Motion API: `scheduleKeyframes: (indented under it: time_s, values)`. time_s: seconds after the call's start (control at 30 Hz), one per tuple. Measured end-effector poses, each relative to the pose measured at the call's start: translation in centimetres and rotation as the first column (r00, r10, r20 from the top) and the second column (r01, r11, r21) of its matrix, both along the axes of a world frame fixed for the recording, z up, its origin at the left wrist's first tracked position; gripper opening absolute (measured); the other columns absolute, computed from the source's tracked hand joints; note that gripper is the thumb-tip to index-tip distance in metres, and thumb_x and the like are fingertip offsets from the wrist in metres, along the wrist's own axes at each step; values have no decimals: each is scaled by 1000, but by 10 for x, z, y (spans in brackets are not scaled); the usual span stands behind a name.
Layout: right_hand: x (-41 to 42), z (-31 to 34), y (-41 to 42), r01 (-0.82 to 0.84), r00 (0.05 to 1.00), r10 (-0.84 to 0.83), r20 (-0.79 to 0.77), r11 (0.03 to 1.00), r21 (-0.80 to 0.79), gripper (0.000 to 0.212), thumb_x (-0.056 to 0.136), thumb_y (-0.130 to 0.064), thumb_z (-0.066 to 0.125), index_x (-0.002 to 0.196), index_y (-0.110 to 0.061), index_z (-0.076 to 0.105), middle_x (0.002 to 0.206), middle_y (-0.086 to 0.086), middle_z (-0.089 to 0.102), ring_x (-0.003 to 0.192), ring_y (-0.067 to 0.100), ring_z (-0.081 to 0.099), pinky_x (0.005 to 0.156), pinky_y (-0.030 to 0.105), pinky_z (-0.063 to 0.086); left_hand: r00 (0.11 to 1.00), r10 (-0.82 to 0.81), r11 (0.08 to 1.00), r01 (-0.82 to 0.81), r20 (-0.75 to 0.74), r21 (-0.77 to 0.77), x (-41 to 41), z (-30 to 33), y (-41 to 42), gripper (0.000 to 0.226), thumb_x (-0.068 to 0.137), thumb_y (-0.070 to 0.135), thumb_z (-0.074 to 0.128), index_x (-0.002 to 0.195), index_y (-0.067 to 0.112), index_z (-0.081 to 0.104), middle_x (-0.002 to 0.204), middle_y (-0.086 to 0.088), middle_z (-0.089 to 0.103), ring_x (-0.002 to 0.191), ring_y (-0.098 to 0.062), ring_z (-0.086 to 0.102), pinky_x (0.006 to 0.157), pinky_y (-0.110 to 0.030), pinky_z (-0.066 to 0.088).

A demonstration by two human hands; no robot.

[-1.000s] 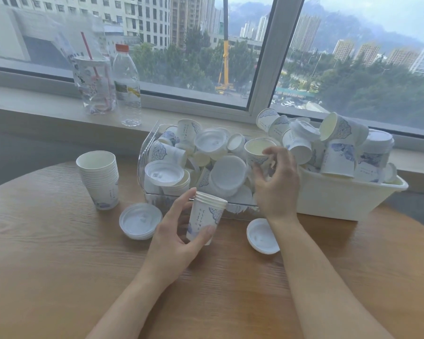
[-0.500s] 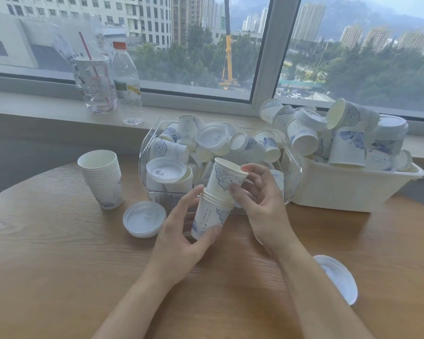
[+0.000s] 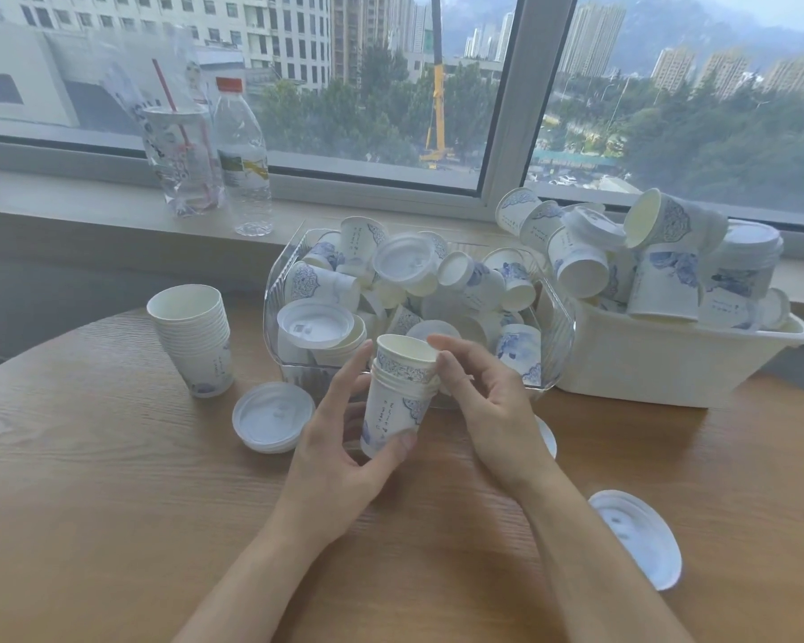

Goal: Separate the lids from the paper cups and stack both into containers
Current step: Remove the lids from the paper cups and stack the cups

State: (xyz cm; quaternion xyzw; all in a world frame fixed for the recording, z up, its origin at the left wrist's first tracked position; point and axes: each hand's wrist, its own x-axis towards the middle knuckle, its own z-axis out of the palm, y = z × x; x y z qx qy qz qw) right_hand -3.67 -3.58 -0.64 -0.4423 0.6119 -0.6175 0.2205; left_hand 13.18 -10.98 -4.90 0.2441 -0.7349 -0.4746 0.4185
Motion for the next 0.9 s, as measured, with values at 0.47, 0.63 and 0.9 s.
scheduleKeyframes:
  time_s: [0.47,0.63,0.9]
  values:
    - [-16,13,-1,231,953,-235,-193,972,-45,21,88,-32,83,108,-31,75,102,-12,74,87,16,63,79,28,52,999,37,999,-37,-5,6,-1,-3,-5,82,88,15,84,150,52,44,132,22,64,116,-11,70,86,-38,64]
    - [-61,43,-47,347,803,-317,-506,937,-36,54,89,-27,82,138,-26,61,131,-7,65,123,17,58,107,37,47,996,86,996,-86,9,-18,0,-5,-8,86,88,22,84,152,56,38,139,24,61,127,-8,63,105,-41,55]
    - [-78,61,-80,420,661,-180,-729,893,161,64,90,-20,79,149,-27,54,135,7,61,133,30,48,109,39,38,999,52,999,-52,-4,-3,0,-4,-9,86,87,22,85,154,51,40,138,23,61,128,-10,63,106,-44,55]
